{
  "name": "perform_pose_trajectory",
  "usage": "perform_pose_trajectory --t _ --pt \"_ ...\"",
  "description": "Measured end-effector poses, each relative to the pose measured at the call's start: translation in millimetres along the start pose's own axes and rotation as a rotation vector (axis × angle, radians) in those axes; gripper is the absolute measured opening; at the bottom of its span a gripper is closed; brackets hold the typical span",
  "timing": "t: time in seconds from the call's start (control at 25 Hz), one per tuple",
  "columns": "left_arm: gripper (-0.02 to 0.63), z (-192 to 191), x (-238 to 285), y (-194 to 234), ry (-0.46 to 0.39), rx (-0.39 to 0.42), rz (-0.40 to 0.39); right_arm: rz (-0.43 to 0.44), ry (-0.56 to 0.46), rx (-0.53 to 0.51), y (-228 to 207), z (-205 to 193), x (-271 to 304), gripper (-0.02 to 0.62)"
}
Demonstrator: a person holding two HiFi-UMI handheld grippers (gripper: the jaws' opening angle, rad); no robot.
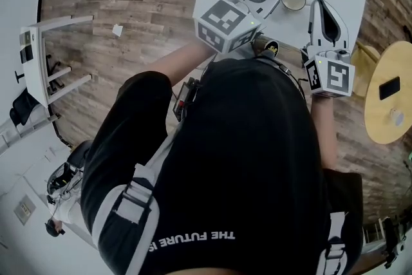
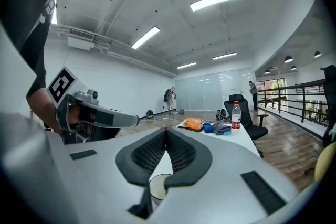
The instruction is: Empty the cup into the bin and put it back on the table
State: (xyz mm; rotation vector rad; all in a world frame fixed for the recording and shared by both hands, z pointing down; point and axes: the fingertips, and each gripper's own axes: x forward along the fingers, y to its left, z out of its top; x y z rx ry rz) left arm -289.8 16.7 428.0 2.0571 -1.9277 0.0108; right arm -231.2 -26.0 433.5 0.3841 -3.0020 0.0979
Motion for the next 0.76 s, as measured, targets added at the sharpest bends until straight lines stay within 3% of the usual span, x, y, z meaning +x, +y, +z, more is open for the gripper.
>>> perform_pose_trajectory --t 0.76 --pt "0.02 4.0 13.2 -22.3 -0.016 0.018 0.0 -0.003 0.002 -0.032 -11.1 -0.2 -15.9 0.015"
